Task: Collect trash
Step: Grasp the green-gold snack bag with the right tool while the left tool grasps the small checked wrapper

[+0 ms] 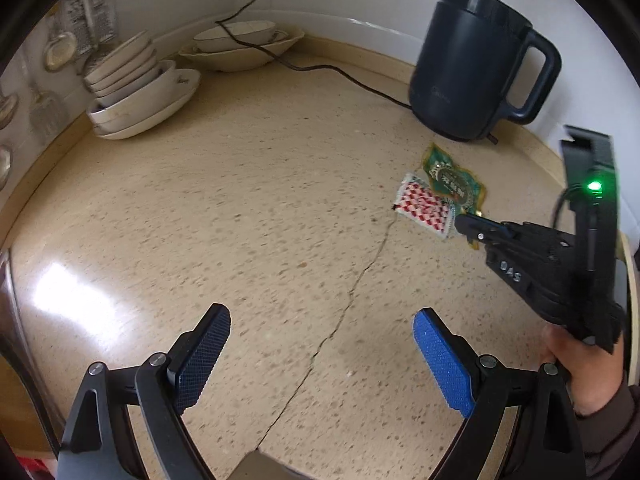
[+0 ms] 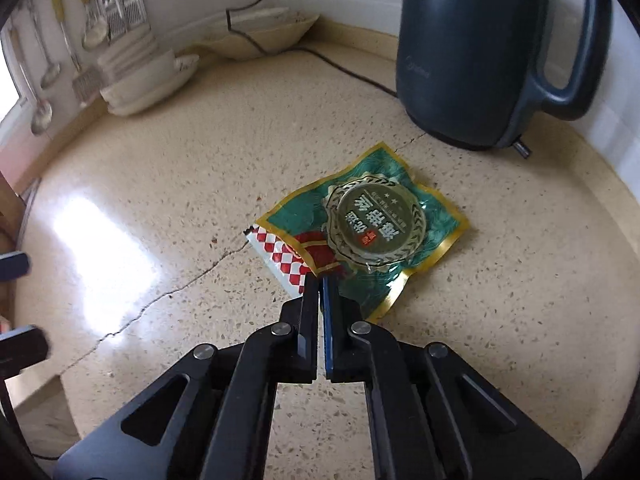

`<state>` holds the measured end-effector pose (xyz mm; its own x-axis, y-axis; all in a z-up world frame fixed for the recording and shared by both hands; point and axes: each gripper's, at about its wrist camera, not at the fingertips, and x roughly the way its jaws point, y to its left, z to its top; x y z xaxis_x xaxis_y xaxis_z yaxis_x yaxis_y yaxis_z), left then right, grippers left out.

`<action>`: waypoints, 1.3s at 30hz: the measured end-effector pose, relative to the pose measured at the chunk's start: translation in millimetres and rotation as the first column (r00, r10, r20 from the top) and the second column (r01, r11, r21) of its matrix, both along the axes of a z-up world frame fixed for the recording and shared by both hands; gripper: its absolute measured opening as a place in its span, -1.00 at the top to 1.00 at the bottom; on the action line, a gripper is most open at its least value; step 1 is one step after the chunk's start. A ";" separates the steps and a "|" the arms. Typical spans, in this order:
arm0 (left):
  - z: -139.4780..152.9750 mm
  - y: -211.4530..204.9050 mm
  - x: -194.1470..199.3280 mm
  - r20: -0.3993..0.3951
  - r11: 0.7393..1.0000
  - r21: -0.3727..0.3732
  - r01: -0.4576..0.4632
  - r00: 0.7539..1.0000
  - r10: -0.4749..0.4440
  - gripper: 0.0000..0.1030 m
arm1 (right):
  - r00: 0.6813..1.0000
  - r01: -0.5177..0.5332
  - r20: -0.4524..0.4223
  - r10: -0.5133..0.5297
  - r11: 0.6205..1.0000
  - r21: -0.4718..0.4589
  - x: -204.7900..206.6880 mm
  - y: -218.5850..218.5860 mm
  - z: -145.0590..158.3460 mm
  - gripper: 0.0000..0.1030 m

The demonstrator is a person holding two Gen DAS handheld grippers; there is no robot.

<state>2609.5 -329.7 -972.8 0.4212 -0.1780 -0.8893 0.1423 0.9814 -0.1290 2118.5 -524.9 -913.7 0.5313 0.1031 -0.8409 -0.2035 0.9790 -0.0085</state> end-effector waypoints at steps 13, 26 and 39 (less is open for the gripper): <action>-67.2 -85.3 102.3 -0.070 0.986 -0.037 0.163 0.984 -0.165 -0.76 | 0.989 0.119 0.067 -0.130 0.981 0.151 -30.4 -71.2 30.5 0.97; -103.7 -120.7 137.9 -0.017 0.957 0.055 0.284 0.959 -0.284 0.01 | 0.983 0.151 0.063 -0.171 0.960 0.237 -29.8 -87.3 28.9 0.97; -107.6 -118.5 136.3 0.001 0.950 -0.031 0.311 0.950 -0.311 0.82 | 0.984 0.143 0.066 -0.163 0.962 0.231 -29.8 -81.5 33.8 0.97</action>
<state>2745.9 -448.3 -1080.5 0.3375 -0.3263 -0.8829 0.4396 0.8841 -0.1587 2088.7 -606.4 -879.9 0.6231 0.1964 -0.7571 -0.0592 0.9770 0.2047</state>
